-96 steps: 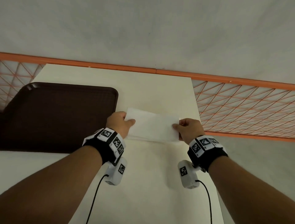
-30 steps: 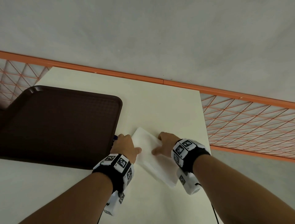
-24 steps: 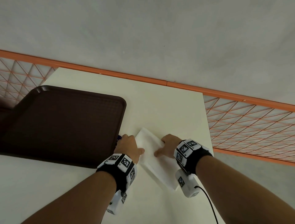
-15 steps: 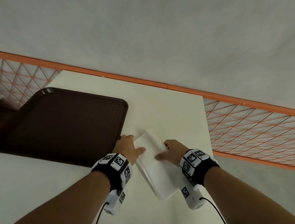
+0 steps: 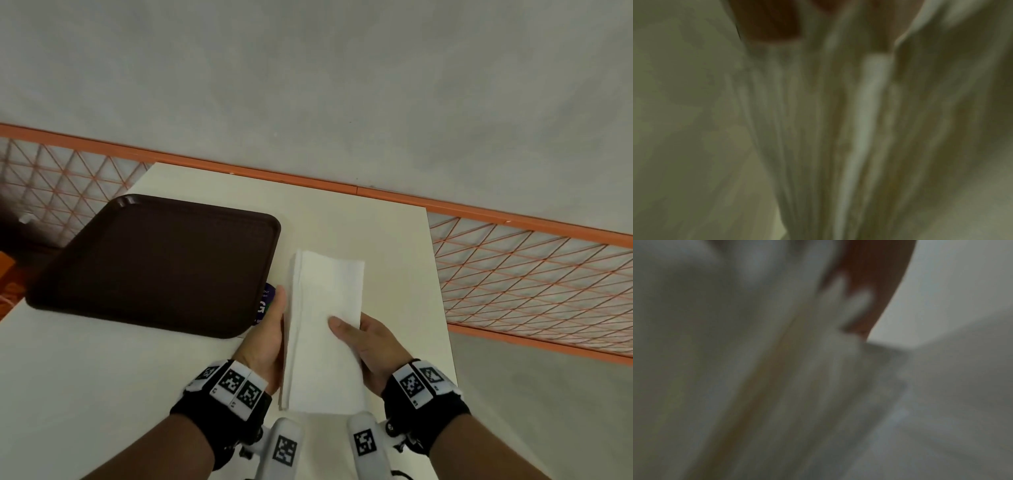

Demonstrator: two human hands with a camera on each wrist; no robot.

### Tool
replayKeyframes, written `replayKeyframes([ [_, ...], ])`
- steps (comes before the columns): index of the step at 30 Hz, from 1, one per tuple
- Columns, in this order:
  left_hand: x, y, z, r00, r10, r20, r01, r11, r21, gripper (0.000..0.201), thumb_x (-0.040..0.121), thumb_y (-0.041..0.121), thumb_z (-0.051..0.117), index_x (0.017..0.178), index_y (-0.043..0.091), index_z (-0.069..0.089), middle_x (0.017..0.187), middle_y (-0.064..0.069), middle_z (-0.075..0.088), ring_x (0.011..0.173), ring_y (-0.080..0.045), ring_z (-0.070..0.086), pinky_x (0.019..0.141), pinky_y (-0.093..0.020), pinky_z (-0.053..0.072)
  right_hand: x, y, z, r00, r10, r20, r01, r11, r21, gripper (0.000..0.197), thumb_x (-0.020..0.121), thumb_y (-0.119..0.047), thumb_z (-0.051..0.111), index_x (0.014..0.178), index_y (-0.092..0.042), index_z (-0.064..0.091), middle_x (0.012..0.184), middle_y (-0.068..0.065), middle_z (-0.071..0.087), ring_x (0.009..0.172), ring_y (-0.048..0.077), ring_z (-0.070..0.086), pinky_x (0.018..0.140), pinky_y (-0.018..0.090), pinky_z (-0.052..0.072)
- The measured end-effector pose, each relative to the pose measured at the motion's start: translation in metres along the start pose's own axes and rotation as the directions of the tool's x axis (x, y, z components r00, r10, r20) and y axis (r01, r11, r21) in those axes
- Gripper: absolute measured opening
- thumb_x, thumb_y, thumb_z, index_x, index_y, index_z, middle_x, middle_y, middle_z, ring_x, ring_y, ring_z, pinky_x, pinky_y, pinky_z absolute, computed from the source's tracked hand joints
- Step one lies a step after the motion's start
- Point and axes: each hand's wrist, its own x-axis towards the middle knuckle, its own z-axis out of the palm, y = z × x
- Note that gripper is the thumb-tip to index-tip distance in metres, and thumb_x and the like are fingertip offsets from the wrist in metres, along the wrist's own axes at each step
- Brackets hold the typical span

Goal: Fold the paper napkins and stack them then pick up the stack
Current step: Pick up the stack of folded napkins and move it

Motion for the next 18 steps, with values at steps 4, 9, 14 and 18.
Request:
replayKeyframes([
  [4,-0.022,0.001,0.004,0.994,0.105,0.006,-0.105,0.987,0.124,0.057,0.080,0.058,0.059,0.112,0.011,0.071,0.110,-0.018,0.070,0.103,-0.035,0.067,0.097,-0.051,0.048,-0.011,0.006,0.007,1.000,-0.020,0.019,0.019,0.999,0.030,0.043,0.084,-0.019,0.070,0.125,-0.009,0.060,0.118,0.014,0.068,0.109,0.034,0.065,0.097,0.052,0.049],
  [9,-0.033,-0.008,-0.002,0.969,0.228,-0.100,-0.213,0.967,0.136,0.039,0.088,0.040,0.062,0.108,0.008,0.072,0.107,-0.017,0.071,0.101,-0.033,0.068,0.099,-0.051,0.047,-0.020,0.014,0.016,0.980,-0.147,-0.137,0.130,0.983,-0.126,0.053,0.076,-0.028,0.080,0.123,-0.020,0.056,0.108,0.006,0.072,0.097,0.028,0.070,0.087,0.051,0.055],
  [14,-0.034,-0.018,-0.009,0.941,0.272,-0.201,-0.234,0.953,0.192,0.032,0.093,0.035,0.056,0.100,0.010,0.075,0.103,-0.014,0.073,0.100,-0.031,0.068,0.098,-0.051,0.049,-0.026,0.024,0.025,0.925,-0.261,-0.276,0.177,0.939,-0.295,0.043,0.075,-0.026,0.080,0.111,-0.022,0.056,0.097,0.000,0.073,0.088,0.021,0.071,0.082,0.044,0.058],
  [18,-0.037,-0.025,-0.011,0.921,0.278,-0.275,-0.239,0.957,0.167,0.033,0.092,0.032,0.056,0.108,0.007,0.069,0.105,-0.014,0.072,0.100,-0.030,0.068,0.097,-0.049,0.050,-0.033,0.024,0.033,0.872,-0.355,-0.337,0.150,0.849,-0.507,0.024,0.077,-0.029,0.073,0.095,-0.026,0.058,0.094,-0.006,0.067,0.085,0.014,0.066,0.078,0.034,0.056],
])
